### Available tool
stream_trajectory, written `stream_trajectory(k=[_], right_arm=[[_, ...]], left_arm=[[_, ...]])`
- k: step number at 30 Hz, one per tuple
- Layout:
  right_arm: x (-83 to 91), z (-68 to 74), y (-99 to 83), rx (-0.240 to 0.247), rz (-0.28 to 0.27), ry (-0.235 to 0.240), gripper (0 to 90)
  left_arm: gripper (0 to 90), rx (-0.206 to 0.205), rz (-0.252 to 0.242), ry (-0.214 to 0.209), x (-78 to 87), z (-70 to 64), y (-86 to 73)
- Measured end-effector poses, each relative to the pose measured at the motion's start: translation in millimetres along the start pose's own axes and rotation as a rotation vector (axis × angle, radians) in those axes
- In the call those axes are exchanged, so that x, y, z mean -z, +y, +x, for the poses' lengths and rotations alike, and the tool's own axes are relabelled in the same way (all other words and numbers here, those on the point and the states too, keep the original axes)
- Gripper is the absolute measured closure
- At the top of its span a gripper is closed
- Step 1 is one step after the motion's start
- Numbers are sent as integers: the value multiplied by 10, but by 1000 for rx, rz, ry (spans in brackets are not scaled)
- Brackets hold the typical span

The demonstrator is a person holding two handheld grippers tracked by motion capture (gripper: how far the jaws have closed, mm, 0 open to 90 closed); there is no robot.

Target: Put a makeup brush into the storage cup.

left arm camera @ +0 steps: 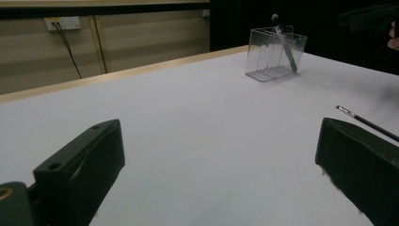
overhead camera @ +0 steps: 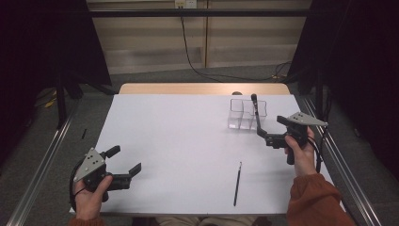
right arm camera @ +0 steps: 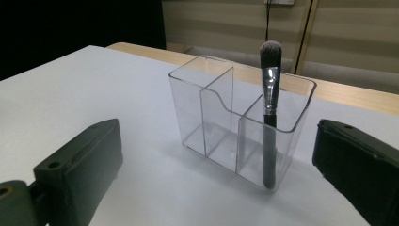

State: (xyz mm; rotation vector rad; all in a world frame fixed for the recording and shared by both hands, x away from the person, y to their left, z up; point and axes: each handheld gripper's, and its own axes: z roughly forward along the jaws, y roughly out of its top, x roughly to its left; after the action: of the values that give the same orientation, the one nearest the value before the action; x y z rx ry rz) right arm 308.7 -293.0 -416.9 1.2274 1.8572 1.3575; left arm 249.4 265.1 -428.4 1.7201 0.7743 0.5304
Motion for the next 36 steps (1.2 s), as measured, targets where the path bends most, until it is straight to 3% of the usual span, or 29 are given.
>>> stream_trajectory(k=[20,30,36], right_arm=[[408,262,-277,-27,-35,14,14],[621,405,-445,-24,-25,6,13],[776,412,-536,-26,-25,-3,13]], left_arm=[[19,1,-10,7,29,-15,8],[19,6,-17,13,92,-33,-5],[19,7,-16,14,107,-43,-10]])
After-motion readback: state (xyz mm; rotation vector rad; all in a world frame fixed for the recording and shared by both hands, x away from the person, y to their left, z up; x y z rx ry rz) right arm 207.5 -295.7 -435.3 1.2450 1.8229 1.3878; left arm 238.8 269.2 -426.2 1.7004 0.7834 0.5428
